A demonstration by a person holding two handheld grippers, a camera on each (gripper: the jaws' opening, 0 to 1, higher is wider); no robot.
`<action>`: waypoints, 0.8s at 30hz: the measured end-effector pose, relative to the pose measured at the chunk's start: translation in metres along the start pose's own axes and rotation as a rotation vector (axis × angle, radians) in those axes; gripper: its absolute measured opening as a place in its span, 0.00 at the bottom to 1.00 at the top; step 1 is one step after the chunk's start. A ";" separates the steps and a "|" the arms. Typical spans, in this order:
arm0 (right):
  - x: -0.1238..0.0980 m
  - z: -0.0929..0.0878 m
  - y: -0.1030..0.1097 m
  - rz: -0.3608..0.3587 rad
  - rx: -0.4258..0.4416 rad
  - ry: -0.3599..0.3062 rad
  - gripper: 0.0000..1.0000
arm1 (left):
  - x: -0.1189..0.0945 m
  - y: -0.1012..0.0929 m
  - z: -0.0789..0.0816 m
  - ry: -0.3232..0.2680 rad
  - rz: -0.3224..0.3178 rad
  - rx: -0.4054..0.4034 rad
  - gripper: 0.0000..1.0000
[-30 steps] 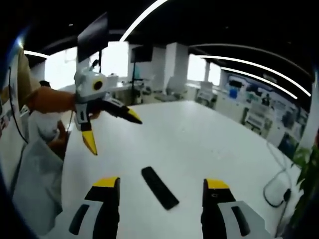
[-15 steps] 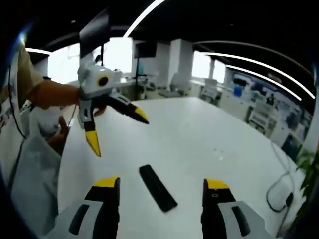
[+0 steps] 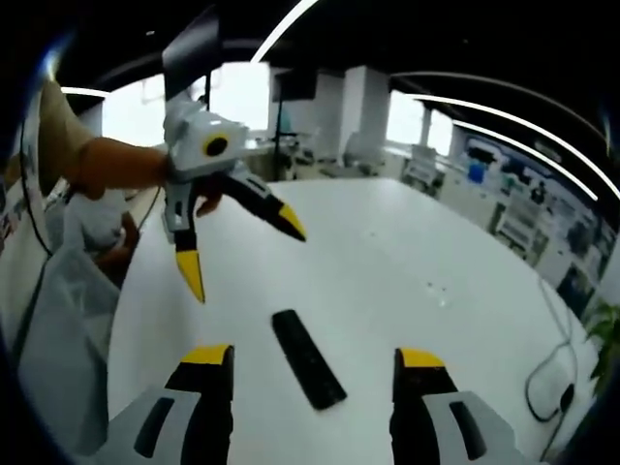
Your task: Press the specified remote control buttons in sequence, fully releasing each button before pressing the next.
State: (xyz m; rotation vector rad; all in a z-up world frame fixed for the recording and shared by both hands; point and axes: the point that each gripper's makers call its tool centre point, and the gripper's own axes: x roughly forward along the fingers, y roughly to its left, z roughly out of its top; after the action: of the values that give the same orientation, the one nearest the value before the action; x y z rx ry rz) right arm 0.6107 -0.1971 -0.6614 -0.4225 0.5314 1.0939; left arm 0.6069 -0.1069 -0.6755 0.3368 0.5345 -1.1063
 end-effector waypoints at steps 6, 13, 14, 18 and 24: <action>0.011 -0.010 -0.007 0.027 -0.002 0.025 0.62 | 0.012 0.005 -0.012 0.046 -0.020 0.015 0.87; 0.023 -0.021 -0.006 0.064 -0.011 0.064 0.61 | 0.023 0.007 -0.022 0.077 -0.042 0.016 0.87; 0.026 -0.023 -0.006 0.069 -0.015 0.070 0.60 | 0.025 0.008 -0.024 0.084 -0.045 0.019 0.87; 0.034 -0.028 -0.004 0.086 -0.019 0.087 0.59 | 0.031 0.013 -0.029 0.106 -0.050 0.023 0.87; 0.043 -0.037 -0.002 0.112 -0.021 0.112 0.57 | 0.039 0.018 -0.035 0.135 -0.058 0.025 0.86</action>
State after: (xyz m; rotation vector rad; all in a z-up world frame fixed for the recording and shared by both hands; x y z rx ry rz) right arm 0.6204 -0.1877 -0.7162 -0.4785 0.6489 1.1887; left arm 0.6280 -0.1108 -0.7260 0.4216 0.6535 -1.1519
